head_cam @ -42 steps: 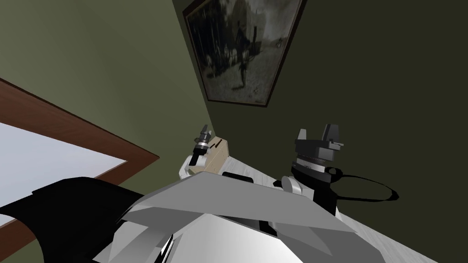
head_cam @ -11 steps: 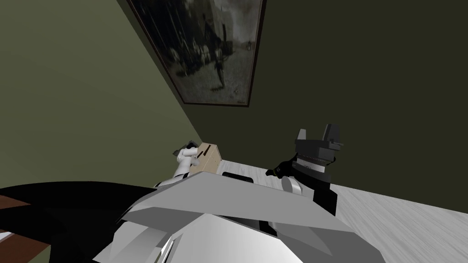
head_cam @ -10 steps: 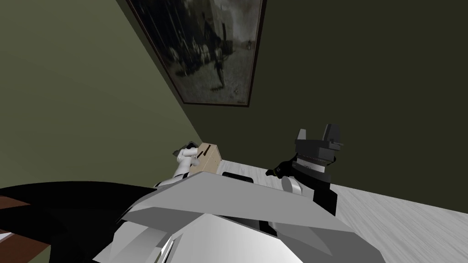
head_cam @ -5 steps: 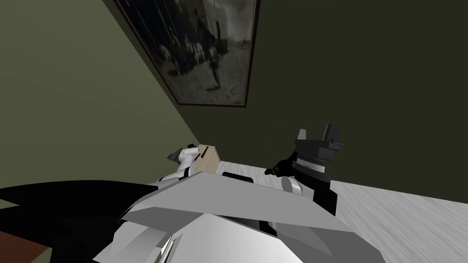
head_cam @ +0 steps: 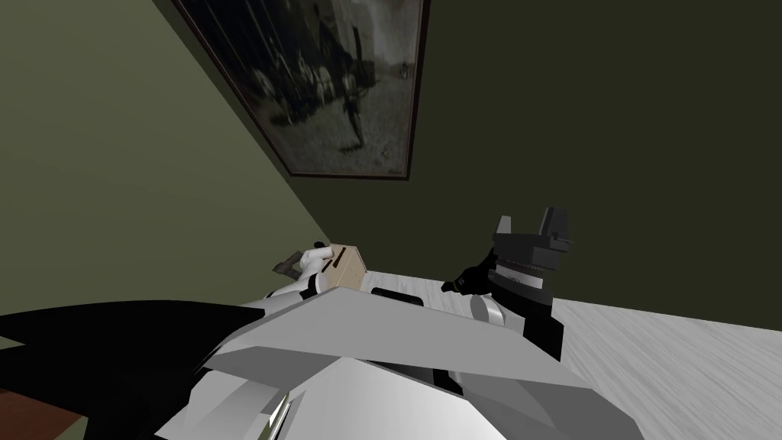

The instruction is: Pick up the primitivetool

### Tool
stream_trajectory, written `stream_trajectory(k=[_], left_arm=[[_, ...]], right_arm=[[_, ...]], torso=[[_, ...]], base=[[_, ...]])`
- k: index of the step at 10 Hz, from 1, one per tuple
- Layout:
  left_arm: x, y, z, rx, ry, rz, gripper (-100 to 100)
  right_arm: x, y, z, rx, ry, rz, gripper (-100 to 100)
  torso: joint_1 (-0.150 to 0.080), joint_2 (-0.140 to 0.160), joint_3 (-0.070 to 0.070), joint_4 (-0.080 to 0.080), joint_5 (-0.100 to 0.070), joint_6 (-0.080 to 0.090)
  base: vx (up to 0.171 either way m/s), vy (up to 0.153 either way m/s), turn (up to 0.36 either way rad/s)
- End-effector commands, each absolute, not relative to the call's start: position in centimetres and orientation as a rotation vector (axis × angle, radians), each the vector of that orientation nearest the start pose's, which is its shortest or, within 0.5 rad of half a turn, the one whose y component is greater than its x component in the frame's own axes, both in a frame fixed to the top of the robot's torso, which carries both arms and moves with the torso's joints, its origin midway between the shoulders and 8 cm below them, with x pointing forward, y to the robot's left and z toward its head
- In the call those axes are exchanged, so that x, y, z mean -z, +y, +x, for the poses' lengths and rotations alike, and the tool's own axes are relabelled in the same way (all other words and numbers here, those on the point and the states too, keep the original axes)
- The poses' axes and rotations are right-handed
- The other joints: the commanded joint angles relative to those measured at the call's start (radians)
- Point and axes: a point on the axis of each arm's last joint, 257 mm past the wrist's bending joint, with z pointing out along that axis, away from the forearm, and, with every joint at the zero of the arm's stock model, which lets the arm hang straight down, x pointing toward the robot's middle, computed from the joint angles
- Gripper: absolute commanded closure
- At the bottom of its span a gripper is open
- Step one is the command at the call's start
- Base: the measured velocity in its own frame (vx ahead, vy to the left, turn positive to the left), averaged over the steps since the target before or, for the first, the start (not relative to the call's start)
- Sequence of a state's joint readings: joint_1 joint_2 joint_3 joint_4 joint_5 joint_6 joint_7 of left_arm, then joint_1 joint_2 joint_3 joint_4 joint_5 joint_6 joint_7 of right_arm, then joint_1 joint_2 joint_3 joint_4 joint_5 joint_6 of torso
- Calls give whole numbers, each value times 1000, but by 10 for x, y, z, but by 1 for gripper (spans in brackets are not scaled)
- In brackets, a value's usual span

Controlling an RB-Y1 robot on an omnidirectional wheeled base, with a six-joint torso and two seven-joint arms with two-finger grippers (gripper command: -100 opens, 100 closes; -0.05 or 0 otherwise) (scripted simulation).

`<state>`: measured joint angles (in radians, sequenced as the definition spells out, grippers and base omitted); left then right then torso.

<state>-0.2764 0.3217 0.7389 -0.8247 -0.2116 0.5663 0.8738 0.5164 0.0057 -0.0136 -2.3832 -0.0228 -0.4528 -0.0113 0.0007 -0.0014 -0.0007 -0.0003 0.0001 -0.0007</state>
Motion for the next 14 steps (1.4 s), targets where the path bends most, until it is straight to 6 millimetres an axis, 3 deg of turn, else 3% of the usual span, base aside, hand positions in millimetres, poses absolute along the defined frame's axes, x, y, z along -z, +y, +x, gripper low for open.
stream_trajectory(k=[1,3,5,6,14], left_arm=[[478,603,363,446,104,-2564,-100],[498,588,350,386,49,-2645,-100],[502,586,347,376,50,-2654,-100],[513,575,339,336,-1,-2711,-100],[540,534,315,196,-158,-2880,-100]], right_arm=[[-56,-285,328,-1318,561,643,0],[-56,-285,328,-1318,561,643,0],[-56,-285,328,-1318,561,643,0],[-56,-285,328,-1318,561,643,0],[-56,-285,328,-1318,561,643,0]], torso=[[0,0,0,0,0,0],[1,-2,-1,-1,0,0],[1,-2,-1,-1,0,0],[1,0,0,0,0,-1],[4,-2,-1,0,1,0]], base=[[58,19,-127],[62,26,-48],[25,23,-20],[24,26,-52],[45,52,-29]])
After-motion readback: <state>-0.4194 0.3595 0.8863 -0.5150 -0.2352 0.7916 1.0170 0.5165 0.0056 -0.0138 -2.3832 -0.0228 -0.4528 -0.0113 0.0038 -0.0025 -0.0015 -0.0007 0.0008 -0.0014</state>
